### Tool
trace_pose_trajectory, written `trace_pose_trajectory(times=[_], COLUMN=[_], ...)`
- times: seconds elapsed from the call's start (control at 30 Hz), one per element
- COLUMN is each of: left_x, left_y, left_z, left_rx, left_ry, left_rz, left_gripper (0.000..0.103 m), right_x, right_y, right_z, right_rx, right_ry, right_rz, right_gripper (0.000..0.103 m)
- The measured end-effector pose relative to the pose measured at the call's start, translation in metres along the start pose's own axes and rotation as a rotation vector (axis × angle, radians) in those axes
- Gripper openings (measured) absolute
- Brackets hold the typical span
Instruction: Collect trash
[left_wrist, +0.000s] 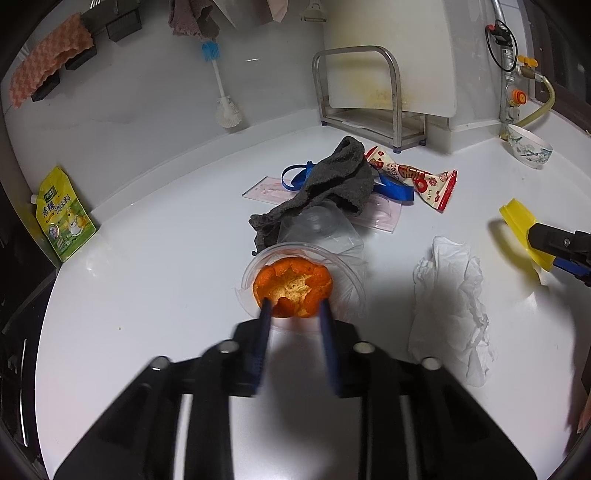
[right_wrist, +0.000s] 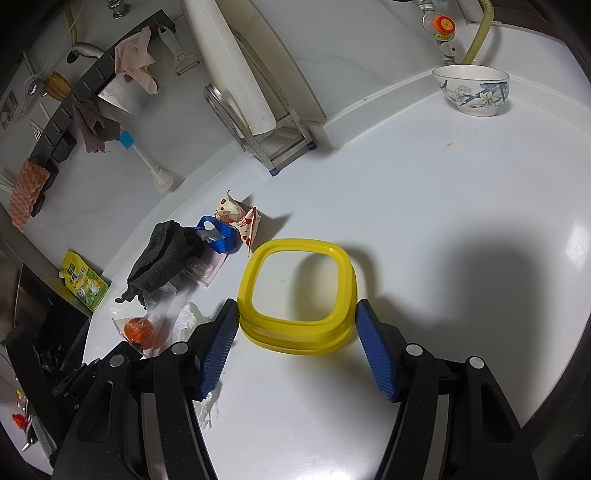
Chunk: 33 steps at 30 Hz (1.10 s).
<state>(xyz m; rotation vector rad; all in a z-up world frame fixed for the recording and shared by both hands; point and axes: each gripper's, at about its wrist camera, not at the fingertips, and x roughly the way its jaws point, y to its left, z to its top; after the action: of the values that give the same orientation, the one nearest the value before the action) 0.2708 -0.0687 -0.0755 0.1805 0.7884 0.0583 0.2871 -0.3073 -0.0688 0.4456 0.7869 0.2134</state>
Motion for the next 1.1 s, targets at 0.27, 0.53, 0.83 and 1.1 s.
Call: trace_pose_trajectory(times=[0.27,0.53,0.83,1.1], left_x=[-0.013,-0.013,0.004,0.019], left_y=[0.006,0.011,0.003,-0.004], left_z=[-0.003,-0.004,0.006,0.017], left_rx=[-0.028,-0.062,-0.064,-0.070], left_ry=[-0.038,-0.051,-0.014,0.010], left_rz=[0.005,0.004,0.015,0.011], left_gripper=[0.074,0.096,0.096,0.093], right_x=[0.001,0.001,0.002,0.002], right_y=[-0.001,-0.002,-0.005,-0.006], right_z=[0.002,0.004,0.004,0.004], right_rx=[0.005,0.009,0.014,0.017], right_ry=[0.001,0.002,0.002,0.002], right_rz=[0.007,0.012,0.015,0.017], right_gripper=[0.063,0.063,0.063,0.063])
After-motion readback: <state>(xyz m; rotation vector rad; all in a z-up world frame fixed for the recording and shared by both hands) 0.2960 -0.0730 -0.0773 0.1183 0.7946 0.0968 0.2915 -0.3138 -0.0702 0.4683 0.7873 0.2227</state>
